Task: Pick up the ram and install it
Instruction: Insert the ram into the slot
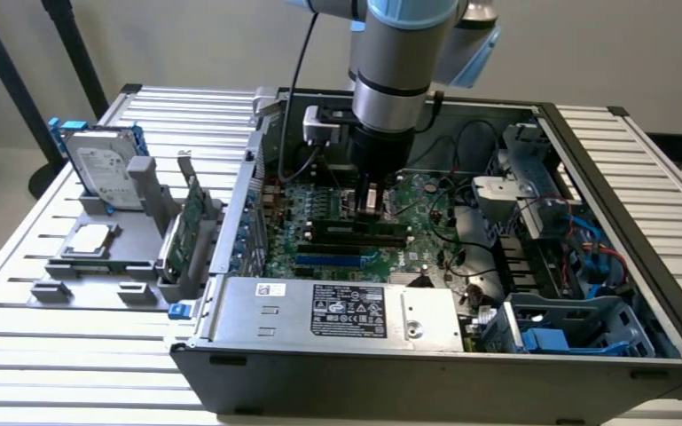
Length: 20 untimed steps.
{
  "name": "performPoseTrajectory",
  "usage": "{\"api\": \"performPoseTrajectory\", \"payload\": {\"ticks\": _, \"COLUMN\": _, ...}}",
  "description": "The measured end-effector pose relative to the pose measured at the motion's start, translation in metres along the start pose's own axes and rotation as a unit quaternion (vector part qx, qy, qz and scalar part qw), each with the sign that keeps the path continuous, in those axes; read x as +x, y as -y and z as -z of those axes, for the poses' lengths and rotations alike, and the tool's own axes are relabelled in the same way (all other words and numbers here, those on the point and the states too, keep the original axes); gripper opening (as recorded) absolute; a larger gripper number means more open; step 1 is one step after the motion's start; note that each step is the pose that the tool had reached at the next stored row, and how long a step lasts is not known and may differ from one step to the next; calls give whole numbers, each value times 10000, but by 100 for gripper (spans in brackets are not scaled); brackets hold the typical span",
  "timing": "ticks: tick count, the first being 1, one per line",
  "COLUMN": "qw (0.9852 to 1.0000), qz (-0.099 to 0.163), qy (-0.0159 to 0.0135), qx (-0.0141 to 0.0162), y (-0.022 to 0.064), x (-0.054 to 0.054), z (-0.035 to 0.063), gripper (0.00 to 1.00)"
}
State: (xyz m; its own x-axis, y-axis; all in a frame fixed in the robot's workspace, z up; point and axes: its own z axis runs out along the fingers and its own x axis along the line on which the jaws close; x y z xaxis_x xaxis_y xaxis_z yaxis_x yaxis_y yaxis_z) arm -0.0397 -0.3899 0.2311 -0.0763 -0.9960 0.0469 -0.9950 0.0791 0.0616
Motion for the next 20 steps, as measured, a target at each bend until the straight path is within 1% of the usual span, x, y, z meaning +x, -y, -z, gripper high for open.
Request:
{"api": "performPoseTrajectory", "payload": {"ticks": 7, "qw": 10000, "qz": -10, "qy": -9, "qx": -13, "y": 2, "x": -1, "z": -6, "gripper": 14}}
{"api": "performPoseTrajectory", "payload": {"ticks": 20, "qw": 10000, "qz": -13, "qy": -18, "qx": -19, "y": 13, "x": -2, "z": -26, "gripper": 14}}
